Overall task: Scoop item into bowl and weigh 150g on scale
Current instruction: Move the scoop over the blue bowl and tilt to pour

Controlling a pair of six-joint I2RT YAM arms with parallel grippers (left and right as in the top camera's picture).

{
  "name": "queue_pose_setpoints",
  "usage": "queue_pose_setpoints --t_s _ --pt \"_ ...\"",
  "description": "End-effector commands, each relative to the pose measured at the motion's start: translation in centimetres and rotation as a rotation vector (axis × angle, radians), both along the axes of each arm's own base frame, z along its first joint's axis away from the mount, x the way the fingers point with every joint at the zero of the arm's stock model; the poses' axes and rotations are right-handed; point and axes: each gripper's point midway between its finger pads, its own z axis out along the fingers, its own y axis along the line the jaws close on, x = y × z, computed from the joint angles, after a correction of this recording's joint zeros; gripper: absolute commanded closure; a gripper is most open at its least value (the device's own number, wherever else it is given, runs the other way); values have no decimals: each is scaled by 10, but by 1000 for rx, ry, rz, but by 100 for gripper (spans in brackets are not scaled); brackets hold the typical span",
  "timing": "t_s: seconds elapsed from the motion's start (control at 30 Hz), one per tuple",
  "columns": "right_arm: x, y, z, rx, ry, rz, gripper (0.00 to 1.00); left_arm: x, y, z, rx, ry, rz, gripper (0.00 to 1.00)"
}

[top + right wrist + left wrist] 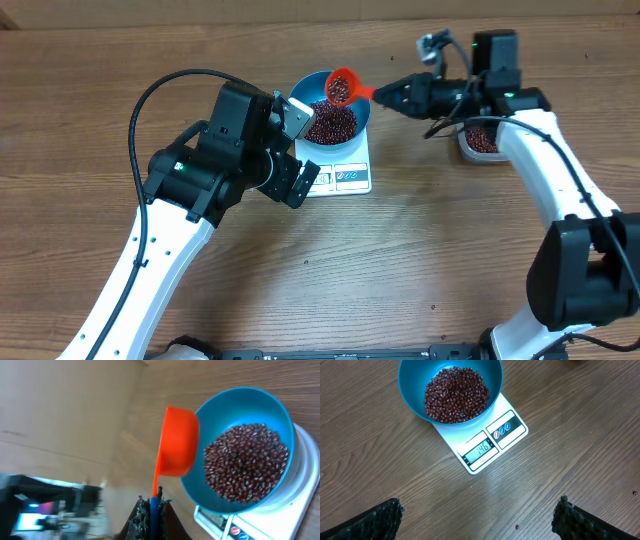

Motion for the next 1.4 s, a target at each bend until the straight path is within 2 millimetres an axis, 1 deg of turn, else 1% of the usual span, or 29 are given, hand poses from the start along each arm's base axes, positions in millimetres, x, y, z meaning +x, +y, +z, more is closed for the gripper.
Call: queue_pose_setpoints --t_s 0.0,0.1,0.23,0.33,0.47,0.5,0.57,0.63,0.67,1.27,1.37 --pt "11 5 -6 -142 -120 -31 96 1 -1 2 -6 -1 8 0" --pt "8 10 -8 -197 -173 -10 96 1 -1 2 -6 -1 8 0" --pt "7 8 -14 -313 -198 -44 96 1 -1 2 -6 -1 8 0" --pt "-2 15 -14 -357 -270 25 96 1 -1 2 -6 -1 8 0" --pt "0 13 -15 -382 -268 5 96 1 -1 2 -6 -1 8 0" --pt "-2 14 -16 -380 -267 15 96 1 -1 2 -6 -1 8 0" --pt "-11 21 -16 -403 -337 101 96 1 -1 2 -6 -1 8 0" --pt "-9 19 -19 -438 -346 89 96 1 -1 2 -6 -1 8 0" --pt "-3 13 -21 -458 -305 23 96 1 -1 2 -6 -1 8 0" --pt "-2 12 -22 -460 -289 7 96 1 -1 2 -6 -1 8 0" --pt "-7 18 -18 -423 -300 46 96 1 -1 2 -6 -1 8 0"
